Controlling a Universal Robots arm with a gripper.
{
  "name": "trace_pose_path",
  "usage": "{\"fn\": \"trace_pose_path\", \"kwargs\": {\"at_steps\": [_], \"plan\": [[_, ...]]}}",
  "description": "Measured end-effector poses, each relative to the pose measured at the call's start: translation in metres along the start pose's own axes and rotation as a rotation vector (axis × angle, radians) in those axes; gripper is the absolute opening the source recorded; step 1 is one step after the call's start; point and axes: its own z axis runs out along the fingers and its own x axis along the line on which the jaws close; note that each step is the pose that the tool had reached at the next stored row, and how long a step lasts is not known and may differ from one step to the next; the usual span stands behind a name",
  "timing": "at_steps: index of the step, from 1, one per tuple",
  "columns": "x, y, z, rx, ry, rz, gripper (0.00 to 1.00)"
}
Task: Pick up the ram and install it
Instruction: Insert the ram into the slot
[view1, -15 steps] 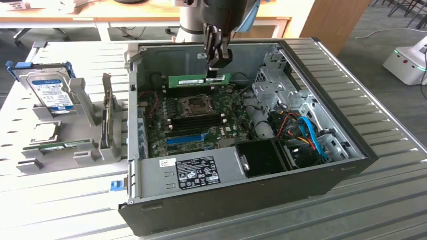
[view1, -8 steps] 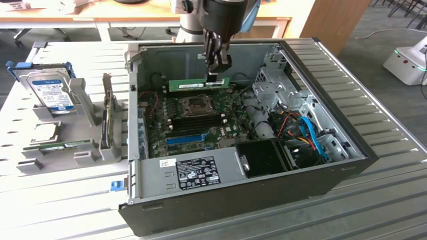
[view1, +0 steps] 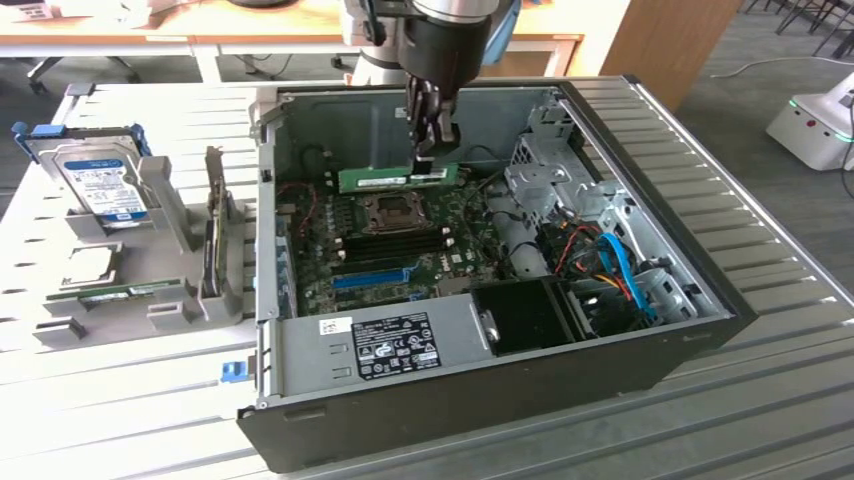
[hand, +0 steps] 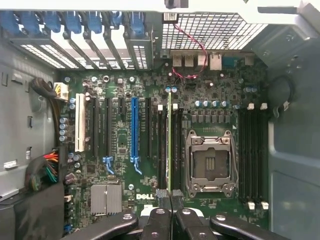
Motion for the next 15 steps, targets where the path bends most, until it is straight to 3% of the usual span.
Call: {"fn": "trace_pose_path", "kwargs": {"at_steps": [15], "plan": [[0.0,-0.0012,0.0257,0.0003,0.0001,0.0,0.12]]}}
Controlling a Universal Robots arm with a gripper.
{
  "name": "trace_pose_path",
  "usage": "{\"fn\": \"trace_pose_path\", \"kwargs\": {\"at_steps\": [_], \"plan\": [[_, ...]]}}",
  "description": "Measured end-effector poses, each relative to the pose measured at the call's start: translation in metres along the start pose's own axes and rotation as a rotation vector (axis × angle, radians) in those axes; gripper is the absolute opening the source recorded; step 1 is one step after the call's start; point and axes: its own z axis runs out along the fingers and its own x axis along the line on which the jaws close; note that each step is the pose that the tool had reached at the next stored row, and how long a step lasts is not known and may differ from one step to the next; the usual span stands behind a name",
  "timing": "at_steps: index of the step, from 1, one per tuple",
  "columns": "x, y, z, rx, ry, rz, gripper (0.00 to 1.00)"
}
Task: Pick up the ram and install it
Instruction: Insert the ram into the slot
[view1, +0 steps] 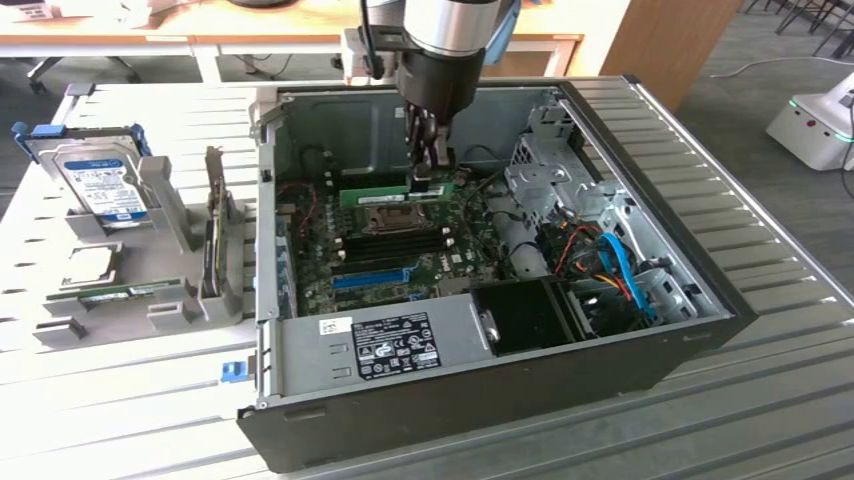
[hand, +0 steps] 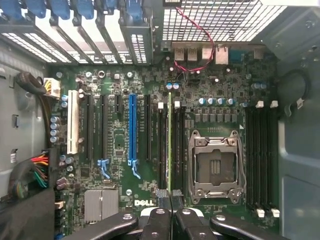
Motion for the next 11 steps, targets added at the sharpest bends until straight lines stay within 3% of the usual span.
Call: {"fn": "trace_pose_path", "kwargs": {"at_steps": [11], "plan": [[0.0,-0.0008,0.016,0.0011,0.0,0.0,0.12]]}}
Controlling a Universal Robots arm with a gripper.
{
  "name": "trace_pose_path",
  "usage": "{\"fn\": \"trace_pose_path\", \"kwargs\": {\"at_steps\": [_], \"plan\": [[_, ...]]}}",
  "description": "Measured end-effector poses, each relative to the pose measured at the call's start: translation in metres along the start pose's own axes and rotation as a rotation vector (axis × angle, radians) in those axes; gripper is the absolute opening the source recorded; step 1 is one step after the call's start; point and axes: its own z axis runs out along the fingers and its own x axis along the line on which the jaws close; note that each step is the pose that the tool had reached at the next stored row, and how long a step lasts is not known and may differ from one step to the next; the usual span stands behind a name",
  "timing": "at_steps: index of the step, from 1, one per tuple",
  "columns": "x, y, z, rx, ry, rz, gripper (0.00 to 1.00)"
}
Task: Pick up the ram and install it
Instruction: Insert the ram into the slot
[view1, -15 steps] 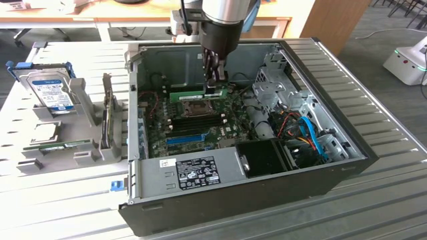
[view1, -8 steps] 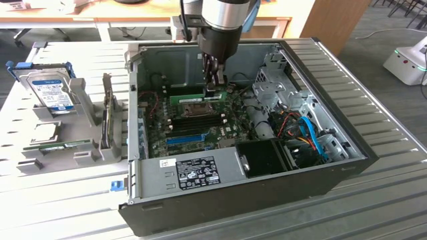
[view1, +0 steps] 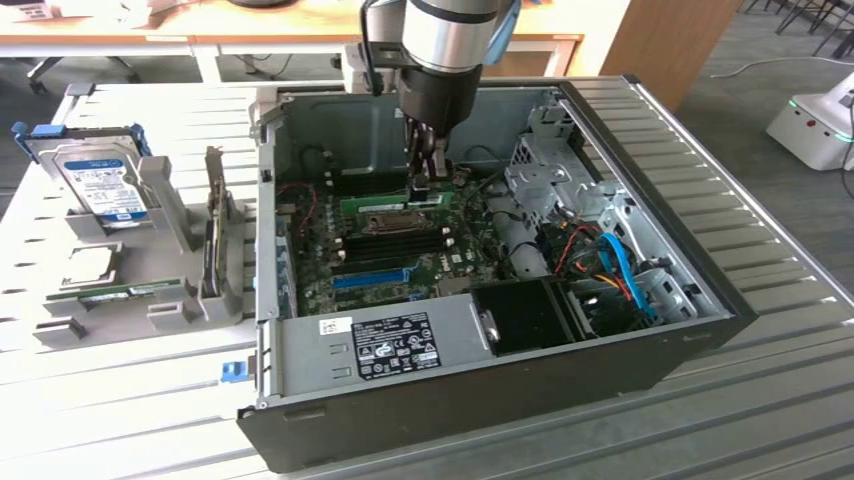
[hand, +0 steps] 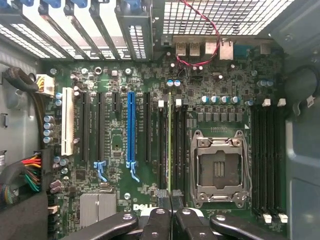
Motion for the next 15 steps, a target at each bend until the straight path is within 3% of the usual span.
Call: {"fn": "trace_pose_path", "kwargs": {"at_steps": [15], "plan": [[0.0,-0.001,0.0205,0.0015,0.0,0.0,0.12]]}}
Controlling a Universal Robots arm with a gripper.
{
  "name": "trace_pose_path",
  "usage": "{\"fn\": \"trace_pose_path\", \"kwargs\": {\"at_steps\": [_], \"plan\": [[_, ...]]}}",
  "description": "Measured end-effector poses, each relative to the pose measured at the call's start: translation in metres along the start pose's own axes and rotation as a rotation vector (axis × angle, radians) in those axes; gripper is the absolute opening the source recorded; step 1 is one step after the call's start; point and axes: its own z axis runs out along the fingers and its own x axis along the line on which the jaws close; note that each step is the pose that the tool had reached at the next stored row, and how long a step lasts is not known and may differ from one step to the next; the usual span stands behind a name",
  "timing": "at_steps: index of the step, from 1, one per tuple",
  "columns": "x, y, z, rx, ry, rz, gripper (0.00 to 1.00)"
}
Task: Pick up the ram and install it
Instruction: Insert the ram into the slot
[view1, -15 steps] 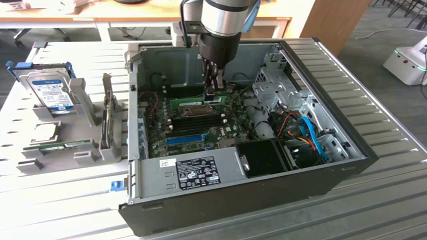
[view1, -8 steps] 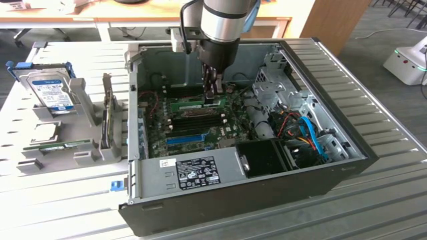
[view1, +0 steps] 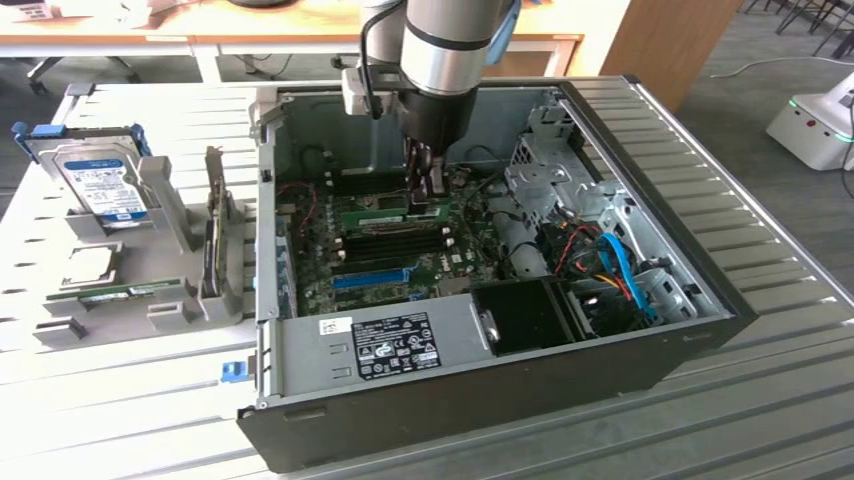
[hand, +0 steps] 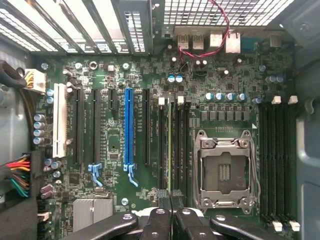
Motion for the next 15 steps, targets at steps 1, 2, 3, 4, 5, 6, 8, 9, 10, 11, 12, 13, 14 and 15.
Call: {"fn": "trace_pose_path", "kwargs": {"at_steps": [1,2,3,4,5,6,8,9,10,11,12,13,14,15], "plan": [[0.0,0.0,0.0013,0.0001,0.0,0.0,0.12],[0.0,-0.0001,0.0026,0.0001,-0.0001,0.0,0.12],[0.0,-0.0002,0.0038,0.0002,-0.0001,0.0,0.12],[0.0,-0.0002,0.0052,0.0003,-0.0002,0.0,0.12],[0.0,-0.0003,0.0065,0.0004,-0.0001,0.0,0.12],[0.0,-0.0004,0.0077,0.0004,-0.0001,0.0,0.12],[0.0,-0.0005,0.0102,0.0005,-0.0001,0.0,0.12],[0.0,-0.0005,0.0114,0.0006,-0.0002,0.0,0.12],[0.0,-0.0006,0.0126,0.0006,-0.0001,0.0,0.12],[0.0,-0.0006,0.0138,0.0007,-0.0001,0.0,0.12],[0.0,-0.0007,0.0149,0.0007,-0.0001,0.0,0.12],[0.0,-0.0007,0.016,0.0007,-0.0001,0.0,0.12],[0.0,-0.0008,0.0171,0.0007,-0.0001,0.0,0.12],[0.0,-0.0008,0.0182,0.0008,0.0,0.0,0.12]]}}
